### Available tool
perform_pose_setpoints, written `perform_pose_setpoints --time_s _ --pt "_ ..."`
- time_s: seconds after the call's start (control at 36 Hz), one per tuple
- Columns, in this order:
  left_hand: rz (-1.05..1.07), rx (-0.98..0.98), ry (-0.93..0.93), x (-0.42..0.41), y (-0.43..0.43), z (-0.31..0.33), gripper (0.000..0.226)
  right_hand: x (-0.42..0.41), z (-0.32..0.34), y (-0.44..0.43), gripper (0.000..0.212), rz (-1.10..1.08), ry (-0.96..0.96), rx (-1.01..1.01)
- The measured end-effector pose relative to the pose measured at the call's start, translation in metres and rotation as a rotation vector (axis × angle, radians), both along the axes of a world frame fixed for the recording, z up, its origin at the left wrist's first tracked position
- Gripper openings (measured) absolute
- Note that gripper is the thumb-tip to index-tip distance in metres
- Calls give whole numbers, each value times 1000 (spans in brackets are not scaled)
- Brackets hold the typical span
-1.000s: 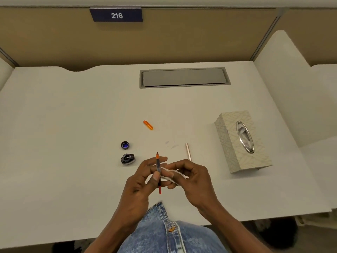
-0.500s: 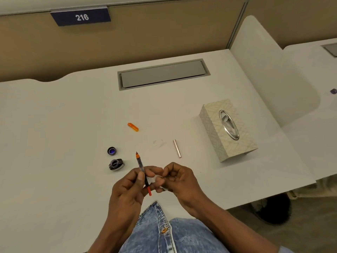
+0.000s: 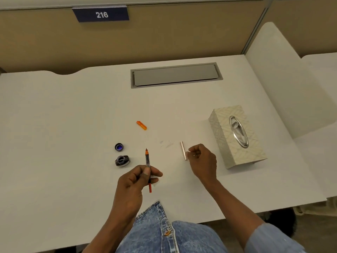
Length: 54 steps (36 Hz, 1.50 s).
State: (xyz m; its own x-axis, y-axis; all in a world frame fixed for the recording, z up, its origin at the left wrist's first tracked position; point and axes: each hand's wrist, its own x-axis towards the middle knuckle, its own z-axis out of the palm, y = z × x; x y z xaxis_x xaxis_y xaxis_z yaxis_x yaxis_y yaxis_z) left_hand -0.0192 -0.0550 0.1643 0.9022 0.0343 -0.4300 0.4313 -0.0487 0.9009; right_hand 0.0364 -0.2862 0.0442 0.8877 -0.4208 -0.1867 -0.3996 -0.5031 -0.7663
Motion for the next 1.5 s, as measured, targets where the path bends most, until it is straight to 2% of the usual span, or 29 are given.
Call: perform_pose_setpoints --time_s 0.22,0.5,0.58,0.75,0.92,1.06,1.14,1.5 --pt "38 -1 62 0 3 -2 38 25 -24 4 37 118 13 -331" --pt "128 -83 97 8 10 -2 36 32 -26 30 15 113 3 -465" --pt "184 -160 86 12 12 -2 35 27 -19 34 13 105 -7 -360" --pt "287 -316 59 24 15 0 36 4 28 49 9 3 30 91" --pt "332 -391 29 31 14 1 35 -27 94 68 6 17 76 518" --pt "338 -427 -3 32 12 1 33 -50 125 86 4 52 145 734" --pt "323 -445 -11 28 10 4 34 -58 129 96 11 45 142 759" --pt "193 -382 30 6 18 7 35 -69 136 121 15 7 42 685"
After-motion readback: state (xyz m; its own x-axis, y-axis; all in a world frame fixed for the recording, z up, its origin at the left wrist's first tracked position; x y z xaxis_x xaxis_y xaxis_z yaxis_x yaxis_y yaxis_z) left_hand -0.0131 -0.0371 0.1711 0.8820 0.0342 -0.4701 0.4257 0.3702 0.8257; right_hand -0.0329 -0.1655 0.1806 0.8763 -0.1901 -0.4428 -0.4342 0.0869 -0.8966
